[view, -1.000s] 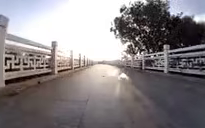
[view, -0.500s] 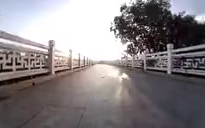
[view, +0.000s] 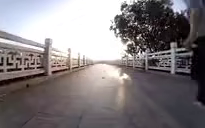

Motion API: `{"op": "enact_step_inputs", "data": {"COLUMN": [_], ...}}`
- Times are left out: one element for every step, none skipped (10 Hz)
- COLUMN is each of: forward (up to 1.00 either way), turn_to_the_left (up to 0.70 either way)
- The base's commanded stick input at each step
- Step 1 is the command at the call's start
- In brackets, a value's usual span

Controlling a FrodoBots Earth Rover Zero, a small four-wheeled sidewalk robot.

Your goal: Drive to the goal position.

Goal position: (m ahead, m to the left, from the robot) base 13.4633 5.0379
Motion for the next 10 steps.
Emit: {"op": "enact_step_inputs", "data": {"forward": [0.45, 0.45, 0.45, 0.45, 0.45, 0.45, 0.45, 0.45, 0.45, 0.45], "turn_to_the_left": [0.00, 0.03, 0.08, 0.26, 0.23, 0.08, 0.02, 0.00, 0.00, 0.00]}}
